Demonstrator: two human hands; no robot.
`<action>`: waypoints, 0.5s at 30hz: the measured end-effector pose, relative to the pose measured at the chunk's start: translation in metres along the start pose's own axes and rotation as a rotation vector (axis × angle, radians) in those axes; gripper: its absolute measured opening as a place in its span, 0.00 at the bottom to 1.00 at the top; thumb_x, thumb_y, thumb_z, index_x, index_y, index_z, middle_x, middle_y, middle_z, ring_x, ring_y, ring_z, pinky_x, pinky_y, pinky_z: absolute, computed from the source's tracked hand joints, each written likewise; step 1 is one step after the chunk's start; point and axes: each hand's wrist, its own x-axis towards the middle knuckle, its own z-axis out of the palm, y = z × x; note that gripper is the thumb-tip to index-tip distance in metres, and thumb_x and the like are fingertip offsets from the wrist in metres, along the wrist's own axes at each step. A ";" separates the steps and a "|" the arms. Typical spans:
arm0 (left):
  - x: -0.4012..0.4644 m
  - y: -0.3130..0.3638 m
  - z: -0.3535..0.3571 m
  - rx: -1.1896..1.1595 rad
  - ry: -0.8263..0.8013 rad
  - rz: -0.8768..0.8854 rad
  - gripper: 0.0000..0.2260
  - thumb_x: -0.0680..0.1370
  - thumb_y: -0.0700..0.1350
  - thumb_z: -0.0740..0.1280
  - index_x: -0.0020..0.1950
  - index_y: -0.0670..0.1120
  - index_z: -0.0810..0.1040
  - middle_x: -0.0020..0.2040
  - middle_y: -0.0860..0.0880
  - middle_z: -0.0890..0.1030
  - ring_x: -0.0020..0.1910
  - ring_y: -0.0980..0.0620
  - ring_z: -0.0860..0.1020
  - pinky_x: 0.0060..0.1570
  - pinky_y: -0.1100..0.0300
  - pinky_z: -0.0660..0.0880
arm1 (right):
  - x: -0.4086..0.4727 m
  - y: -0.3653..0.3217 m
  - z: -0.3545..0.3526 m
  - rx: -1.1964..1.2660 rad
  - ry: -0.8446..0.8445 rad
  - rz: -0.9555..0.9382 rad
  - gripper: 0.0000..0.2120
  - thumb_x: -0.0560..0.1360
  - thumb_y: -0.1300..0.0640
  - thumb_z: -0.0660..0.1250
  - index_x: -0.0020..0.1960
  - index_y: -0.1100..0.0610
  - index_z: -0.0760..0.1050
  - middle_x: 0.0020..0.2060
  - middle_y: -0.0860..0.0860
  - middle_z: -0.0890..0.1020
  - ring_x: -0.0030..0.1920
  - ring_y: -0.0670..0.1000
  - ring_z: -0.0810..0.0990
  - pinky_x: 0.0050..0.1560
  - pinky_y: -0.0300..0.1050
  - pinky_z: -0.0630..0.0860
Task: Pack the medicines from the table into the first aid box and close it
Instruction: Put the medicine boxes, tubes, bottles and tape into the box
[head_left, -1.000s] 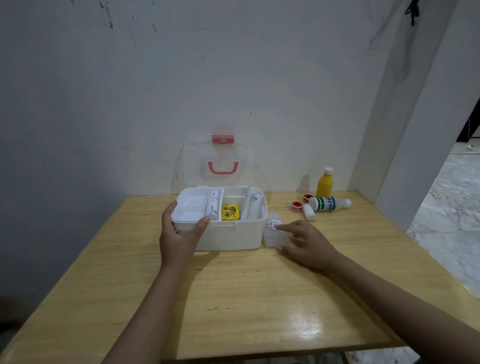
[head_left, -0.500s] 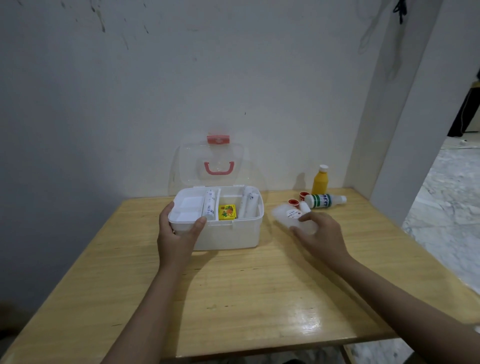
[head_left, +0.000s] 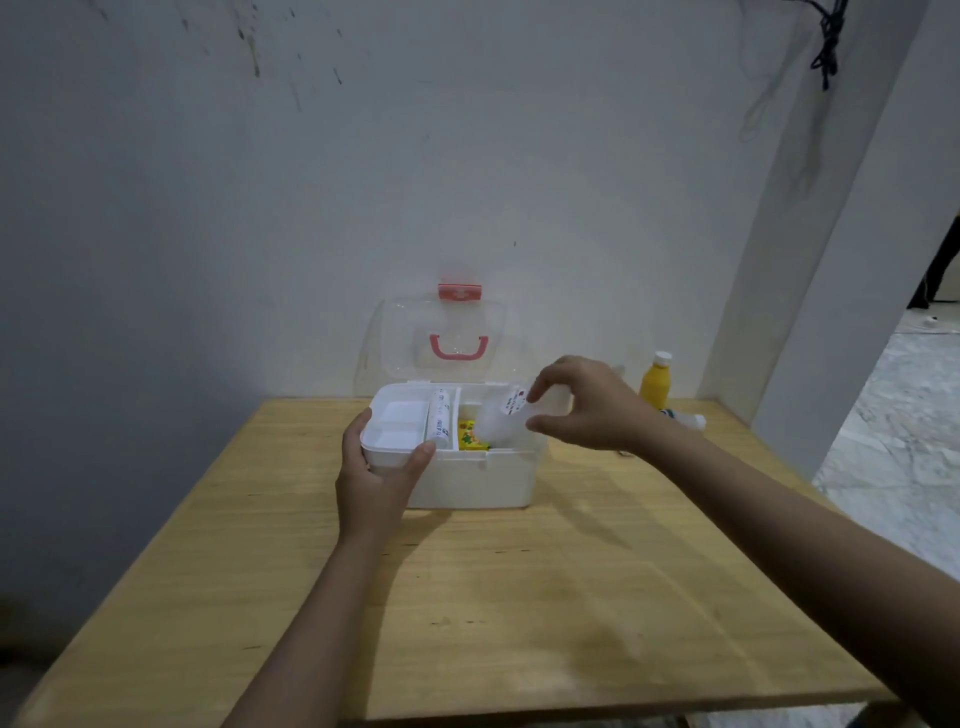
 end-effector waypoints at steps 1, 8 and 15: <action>0.000 0.001 0.000 -0.003 0.000 -0.002 0.34 0.66 0.52 0.77 0.68 0.57 0.66 0.60 0.55 0.74 0.58 0.51 0.74 0.50 0.59 0.75 | 0.007 -0.003 0.007 -0.034 -0.053 0.002 0.13 0.68 0.50 0.73 0.51 0.53 0.80 0.51 0.52 0.79 0.51 0.50 0.76 0.51 0.42 0.72; 0.000 0.002 0.000 -0.015 -0.006 0.003 0.34 0.66 0.50 0.77 0.69 0.56 0.66 0.61 0.55 0.74 0.58 0.54 0.74 0.43 0.68 0.71 | 0.032 -0.010 0.046 -0.033 -0.097 0.053 0.16 0.67 0.50 0.74 0.52 0.54 0.79 0.48 0.52 0.75 0.48 0.50 0.72 0.45 0.40 0.65; 0.001 -0.002 0.000 -0.007 0.006 0.012 0.33 0.66 0.51 0.77 0.68 0.57 0.67 0.59 0.57 0.73 0.59 0.53 0.74 0.53 0.57 0.75 | 0.039 -0.007 0.063 -0.051 -0.113 0.110 0.17 0.65 0.46 0.75 0.51 0.51 0.79 0.54 0.52 0.81 0.56 0.53 0.72 0.54 0.52 0.76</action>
